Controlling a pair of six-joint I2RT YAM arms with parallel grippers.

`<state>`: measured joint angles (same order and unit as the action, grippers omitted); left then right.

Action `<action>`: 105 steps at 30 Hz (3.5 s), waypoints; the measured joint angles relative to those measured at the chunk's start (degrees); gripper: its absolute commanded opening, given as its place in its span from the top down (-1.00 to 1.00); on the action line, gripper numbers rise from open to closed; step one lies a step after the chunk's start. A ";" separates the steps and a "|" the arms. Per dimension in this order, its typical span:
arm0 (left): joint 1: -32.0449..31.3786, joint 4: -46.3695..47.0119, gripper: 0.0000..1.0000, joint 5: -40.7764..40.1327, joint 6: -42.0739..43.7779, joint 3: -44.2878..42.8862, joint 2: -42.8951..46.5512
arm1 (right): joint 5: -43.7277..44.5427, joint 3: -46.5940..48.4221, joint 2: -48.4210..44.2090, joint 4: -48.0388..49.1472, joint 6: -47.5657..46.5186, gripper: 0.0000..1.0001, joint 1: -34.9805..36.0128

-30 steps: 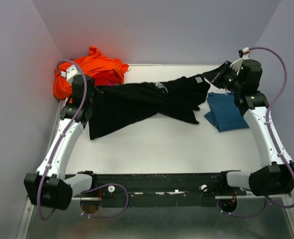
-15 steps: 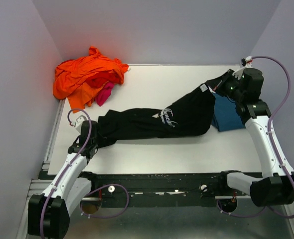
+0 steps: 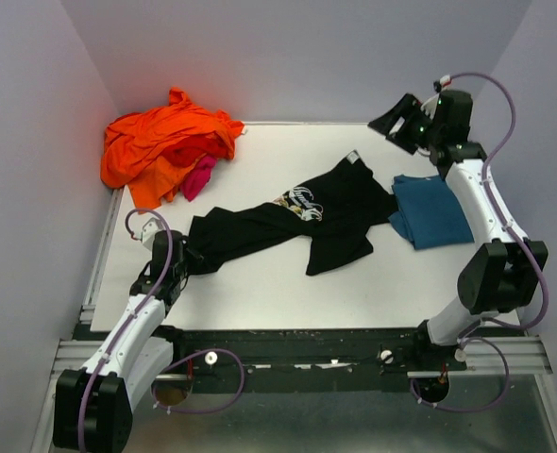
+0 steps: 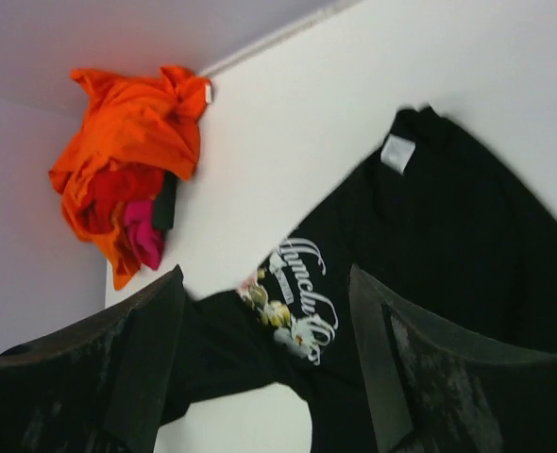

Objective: Fold and stack the t-shirts
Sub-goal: Flatten out the tshirt

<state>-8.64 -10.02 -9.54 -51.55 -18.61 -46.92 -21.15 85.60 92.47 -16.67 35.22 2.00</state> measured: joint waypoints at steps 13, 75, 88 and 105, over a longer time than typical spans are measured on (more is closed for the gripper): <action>-0.09 0.61 -0.98 -3.45 4.94 -9.38 4.02 | 8.72 -45.40 -31.32 3.15 2.23 -0.14 0.02; -1.99 4.13 -0.74 -8.68 3.74 -25.46 -32.65 | 30.75 -47.15 -44.81 -23.78 8.48 0.99 3.89; -1.99 -3.41 -0.53 -6.32 11.61 -50.38 -55.54 | 31.36 -48.61 -45.48 -23.23 8.74 0.99 3.89; -2.12 -0.28 1.00 3.96 15.19 -47.87 -61.11 | 31.26 -48.61 -44.72 -22.62 8.74 0.99 3.89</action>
<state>-10.76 -10.31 -5.58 -36.36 -66.48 -108.03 10.11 36.99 47.75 -39.29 43.97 5.89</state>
